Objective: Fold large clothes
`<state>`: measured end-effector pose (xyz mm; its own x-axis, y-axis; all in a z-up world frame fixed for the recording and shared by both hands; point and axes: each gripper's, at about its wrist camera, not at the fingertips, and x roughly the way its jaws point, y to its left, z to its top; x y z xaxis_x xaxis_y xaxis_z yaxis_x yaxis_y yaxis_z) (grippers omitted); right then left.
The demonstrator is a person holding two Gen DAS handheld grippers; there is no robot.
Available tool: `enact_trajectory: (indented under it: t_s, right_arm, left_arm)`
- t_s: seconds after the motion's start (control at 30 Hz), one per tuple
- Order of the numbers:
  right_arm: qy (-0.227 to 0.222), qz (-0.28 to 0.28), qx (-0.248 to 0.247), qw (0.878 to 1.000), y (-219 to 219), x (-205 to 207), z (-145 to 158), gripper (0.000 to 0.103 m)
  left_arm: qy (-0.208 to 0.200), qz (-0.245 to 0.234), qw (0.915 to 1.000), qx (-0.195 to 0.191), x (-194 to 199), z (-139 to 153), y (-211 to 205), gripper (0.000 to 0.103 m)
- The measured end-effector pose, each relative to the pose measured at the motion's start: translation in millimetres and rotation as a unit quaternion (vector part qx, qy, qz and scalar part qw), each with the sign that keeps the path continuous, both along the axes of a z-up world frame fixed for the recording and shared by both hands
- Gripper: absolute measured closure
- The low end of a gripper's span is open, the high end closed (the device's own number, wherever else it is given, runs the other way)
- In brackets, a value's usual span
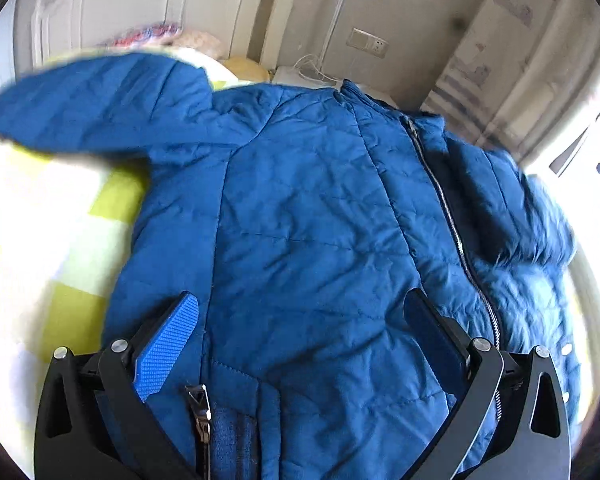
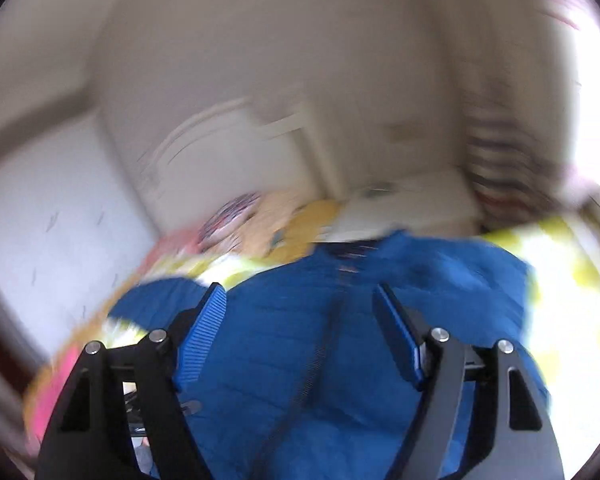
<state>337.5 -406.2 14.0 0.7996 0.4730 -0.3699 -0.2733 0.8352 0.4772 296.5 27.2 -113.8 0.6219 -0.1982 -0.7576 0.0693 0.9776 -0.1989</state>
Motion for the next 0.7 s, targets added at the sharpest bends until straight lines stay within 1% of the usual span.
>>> enact_trajectory:
  t_s: [0.03, 0.07, 0.1, 0.13, 0.17, 0.2, 0.23, 0.3, 0.33, 0.4, 0.47, 0.5, 0.53, 0.57, 0.6, 0.63, 0.67, 0.7]
  right_arm:
    - [0.027, -0.04, -0.001, 0.999, -27, -9, -15, 0.028]
    - [0.053, -0.066, -0.005, 0.996, -42, -14, -33, 0.028]
    - [0.088, -0.091, -0.007, 0.992, -59, -21, -52, 0.028]
    - [0.114, -0.105, -0.006, 0.988, -70, -28, -70, 0.028]
    - [0.13, -0.113, -0.003, 0.985, -71, -33, -82, 0.028]
    - [0.15, -0.128, 0.006, 0.98, -83, -38, -97, 0.028]
    - [0.159, -0.137, 0.018, 0.977, -82, -39, -107, 0.028]
    - [0.171, -0.155, 0.054, 0.972, -90, -49, -128, 0.028]
    - [0.17, -0.174, 0.073, 0.967, -92, -53, -137, 0.028]
    - [0.161, -0.198, 0.092, 0.963, -94, -55, -146, 0.028]
    - [0.159, -0.216, 0.119, 0.956, -99, -57, -160, 0.028]
    - [0.159, -0.224, 0.144, 0.951, -109, -58, -165, 0.028]
    - [0.159, -0.23, 0.156, 0.947, -115, -61, -168, 0.029]
    - [0.154, -0.232, 0.162, 0.947, -119, -62, -169, 0.029]
    - [0.151, -0.231, 0.163, 0.947, -121, -62, -170, 0.029]
    - [0.151, -0.228, 0.159, 0.949, -120, -59, -171, 0.028]
    - [0.152, -0.224, 0.152, 0.951, -118, -55, -171, 0.028]
    - [0.151, -0.223, 0.147, 0.952, -117, -55, -169, 0.028]
  left_arm:
    - [-0.005, -0.019, 0.9996, 0.02, -1, 5, -12, 0.004]
    - [-0.014, -0.047, 0.9978, 0.044, -1, 12, -31, 0.004]
    - [-0.027, -0.077, 0.994, 0.072, -2, 20, -52, 0.004]
    - [-0.05, -0.116, 0.9852, 0.115, -2, 29, -84, 0.004]
    - [-0.065, -0.142, 0.9778, 0.139, -2, 34, -106, 0.004]
    - [-0.078, -0.173, 0.9683, 0.162, 0, 37, -131, 0.004]
    - [-0.09, -0.2, 0.959, 0.179, 4, 38, -156, 0.004]
    - [-0.107, -0.234, 0.9459, 0.198, 11, 36, -194, 0.004]
    - [-0.109, -0.253, 0.9379, 0.211, 18, 32, -218, 0.004]
    - [-0.116, -0.281, 0.9258, 0.225, 23, 28, -250, 0.004]
    - [-0.143, -0.3, 0.9065, 0.26, 25, 21, -285, 0.004]
    - [-0.157, -0.305, 0.8964, 0.281, 25, 16, -300, 0.004]
    - [-0.167, -0.305, 0.8892, 0.297, 24, 11, -310, 0.006]
    - [-0.175, -0.305, 0.8806, 0.317, 26, 5, -322, 0.017]
    - [-0.175, -0.309, 0.8753, 0.329, 31, 0, -330, 0.029]
    - [-0.168, -0.317, 0.8748, 0.326, 32, -1, -334, 0.048]
    - [-0.164, -0.322, 0.8801, 0.308, 32, 2, -332, 0.062]
    - [-0.17, -0.316, 0.8905, 0.279, 30, 11, -325, 0.07]
